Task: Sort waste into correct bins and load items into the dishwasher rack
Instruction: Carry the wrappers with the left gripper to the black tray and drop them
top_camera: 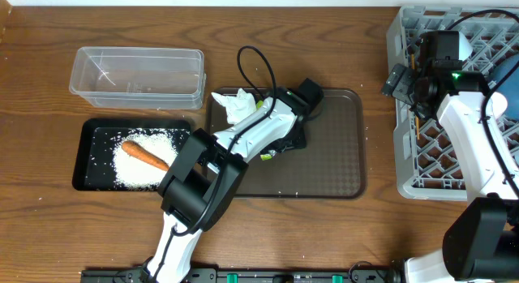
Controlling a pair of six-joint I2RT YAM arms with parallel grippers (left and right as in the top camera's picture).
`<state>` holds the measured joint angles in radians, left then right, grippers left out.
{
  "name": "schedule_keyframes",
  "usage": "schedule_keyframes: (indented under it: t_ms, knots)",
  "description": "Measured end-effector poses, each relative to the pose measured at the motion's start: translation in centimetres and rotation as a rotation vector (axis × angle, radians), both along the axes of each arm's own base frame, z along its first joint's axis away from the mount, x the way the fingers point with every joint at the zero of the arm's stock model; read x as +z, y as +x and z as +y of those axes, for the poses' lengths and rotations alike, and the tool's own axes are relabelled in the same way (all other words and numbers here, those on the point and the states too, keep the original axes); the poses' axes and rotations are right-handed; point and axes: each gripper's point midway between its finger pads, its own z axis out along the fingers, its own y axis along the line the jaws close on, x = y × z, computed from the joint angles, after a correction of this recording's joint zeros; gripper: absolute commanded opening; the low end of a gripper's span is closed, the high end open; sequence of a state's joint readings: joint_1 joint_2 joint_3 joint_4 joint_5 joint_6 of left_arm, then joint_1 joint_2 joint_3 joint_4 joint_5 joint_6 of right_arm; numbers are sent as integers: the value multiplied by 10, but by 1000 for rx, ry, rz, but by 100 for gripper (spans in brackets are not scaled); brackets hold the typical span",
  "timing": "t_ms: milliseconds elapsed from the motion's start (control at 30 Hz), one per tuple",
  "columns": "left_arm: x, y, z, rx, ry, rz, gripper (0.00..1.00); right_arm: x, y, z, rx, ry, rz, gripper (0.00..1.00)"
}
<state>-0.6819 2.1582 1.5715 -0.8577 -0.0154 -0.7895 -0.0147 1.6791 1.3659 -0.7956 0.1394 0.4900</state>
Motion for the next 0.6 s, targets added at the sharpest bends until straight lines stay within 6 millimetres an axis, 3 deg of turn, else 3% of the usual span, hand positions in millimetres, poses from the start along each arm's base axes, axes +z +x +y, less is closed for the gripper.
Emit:
schedule_keyframes:
  t_ms: [67, 233, 600]
  knots:
    - [-2, 0, -1, 0, -5, -5, 43, 0, 0, 0, 0, 0, 0, 99]
    - [-2, -2, 0, -10, -6, -11, 6, 0, 0, 0, 0, 0, 0, 99]
    - [9, -15, 13, -29, 25, 1, 6, 0, 0, 0, 0, 0, 0, 99]
